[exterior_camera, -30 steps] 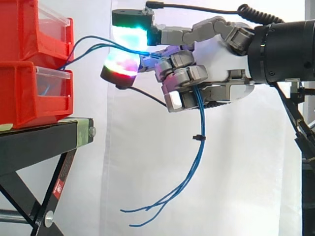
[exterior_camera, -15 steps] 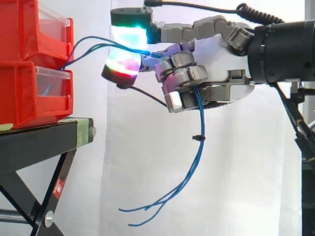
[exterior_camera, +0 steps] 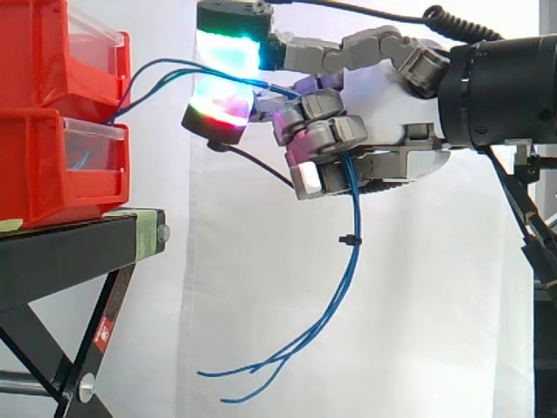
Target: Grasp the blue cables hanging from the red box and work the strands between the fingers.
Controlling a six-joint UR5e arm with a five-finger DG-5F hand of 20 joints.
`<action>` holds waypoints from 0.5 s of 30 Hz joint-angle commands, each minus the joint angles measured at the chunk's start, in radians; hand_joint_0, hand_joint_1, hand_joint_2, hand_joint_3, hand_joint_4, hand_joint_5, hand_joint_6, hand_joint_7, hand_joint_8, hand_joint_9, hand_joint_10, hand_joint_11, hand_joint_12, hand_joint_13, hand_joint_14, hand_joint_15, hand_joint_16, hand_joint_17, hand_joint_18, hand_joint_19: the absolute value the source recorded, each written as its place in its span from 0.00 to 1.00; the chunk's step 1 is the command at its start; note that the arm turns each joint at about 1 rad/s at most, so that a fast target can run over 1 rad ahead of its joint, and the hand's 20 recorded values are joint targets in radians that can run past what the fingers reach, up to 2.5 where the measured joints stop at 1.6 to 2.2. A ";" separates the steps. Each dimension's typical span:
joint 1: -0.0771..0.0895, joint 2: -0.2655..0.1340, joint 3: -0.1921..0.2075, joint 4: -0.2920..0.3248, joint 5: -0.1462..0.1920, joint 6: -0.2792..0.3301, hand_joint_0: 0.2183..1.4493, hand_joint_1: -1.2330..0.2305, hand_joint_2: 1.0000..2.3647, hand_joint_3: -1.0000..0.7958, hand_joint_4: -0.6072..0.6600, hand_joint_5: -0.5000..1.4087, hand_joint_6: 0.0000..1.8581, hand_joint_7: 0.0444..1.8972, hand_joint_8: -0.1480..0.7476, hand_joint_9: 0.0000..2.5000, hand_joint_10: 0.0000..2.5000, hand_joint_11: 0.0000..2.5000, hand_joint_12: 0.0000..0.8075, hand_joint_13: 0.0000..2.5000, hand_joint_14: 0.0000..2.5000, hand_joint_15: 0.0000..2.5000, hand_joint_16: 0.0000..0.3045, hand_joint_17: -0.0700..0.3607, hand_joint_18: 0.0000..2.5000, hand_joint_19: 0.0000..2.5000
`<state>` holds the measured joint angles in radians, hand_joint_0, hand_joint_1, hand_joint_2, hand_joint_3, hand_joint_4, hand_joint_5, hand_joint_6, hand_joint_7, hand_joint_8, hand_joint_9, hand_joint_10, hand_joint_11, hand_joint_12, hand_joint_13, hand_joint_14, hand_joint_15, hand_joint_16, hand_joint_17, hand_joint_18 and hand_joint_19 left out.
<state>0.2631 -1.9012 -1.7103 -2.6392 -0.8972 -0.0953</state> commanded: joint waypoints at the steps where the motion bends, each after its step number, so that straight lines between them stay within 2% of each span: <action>1: 0.002 0.001 0.001 -0.001 0.000 0.000 0.61 0.32 0.01 0.51 0.55 0.23 0.77 0.48 0.63 0.26 1.00 0.97 0.63 0.40 1.00 0.63 0.19 0.46 0.51 0.33; 2: 0.002 0.001 0.000 -0.001 0.000 0.000 0.64 0.33 0.00 0.56 0.53 0.23 0.78 0.47 0.63 0.26 1.00 0.97 0.63 0.40 1.00 0.63 0.19 0.46 0.51 0.33; 4: 0.004 0.001 0.000 -0.001 0.000 0.000 0.53 0.37 0.25 0.47 0.55 0.23 0.78 0.45 0.63 0.26 1.00 0.97 0.63 0.40 1.00 0.63 0.19 0.46 0.51 0.33; 5: 0.002 0.001 0.000 -0.001 0.000 0.000 0.48 0.40 0.29 0.42 0.58 0.23 0.78 0.46 0.63 0.26 1.00 0.97 0.63 0.40 1.00 0.63 0.19 0.46 0.51 0.33; 6: 0.002 0.001 0.000 -0.001 0.000 0.000 0.48 0.42 0.09 0.38 0.60 0.24 0.74 0.48 0.63 0.26 1.00 0.97 0.63 0.40 1.00 0.63 0.19 0.46 0.51 0.33; 7: 0.002 0.001 0.000 -0.001 0.000 0.000 0.50 0.43 0.04 0.37 0.60 0.24 0.73 0.48 0.63 0.26 1.00 0.97 0.63 0.40 1.00 0.63 0.19 0.46 0.51 0.33; 8: 0.004 -0.001 0.000 -0.001 0.001 0.000 0.52 0.44 0.00 0.37 0.58 0.26 0.68 0.49 0.63 0.26 1.00 0.97 0.63 0.40 1.00 0.63 0.19 0.46 0.51 0.33; 9: 0.004 0.001 0.000 -0.002 0.000 0.000 0.53 0.46 0.00 0.38 0.57 0.27 0.66 0.49 0.63 0.26 1.00 0.97 0.63 0.40 1.00 0.63 0.19 0.46 0.51 0.33; 11: 0.002 0.001 0.000 -0.007 0.000 0.002 0.57 0.48 0.04 0.45 0.57 0.31 0.54 0.50 0.63 0.26 1.00 0.97 0.63 0.40 1.00 0.63 0.19 0.46 0.51 0.33; 12: 0.004 0.001 0.000 -0.010 0.000 0.002 0.65 0.48 0.00 0.54 0.56 0.40 0.28 0.61 0.63 0.26 1.00 0.97 0.63 0.40 1.00 0.63 0.19 0.46 0.51 0.33; 14: 0.004 0.001 0.000 -0.010 0.000 0.002 0.69 0.47 0.00 0.57 0.55 0.49 0.06 0.71 0.63 0.26 1.00 0.97 0.63 0.40 1.00 0.63 0.19 0.46 0.51 0.33; 15: 0.004 -0.001 0.000 -0.010 0.000 0.002 0.71 0.47 0.01 0.55 0.55 0.53 0.00 0.74 0.63 0.26 1.00 0.97 0.63 0.40 1.00 0.63 0.19 0.46 0.51 0.33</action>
<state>0.2664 -1.9011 -1.7103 -2.6472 -0.8973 -0.0940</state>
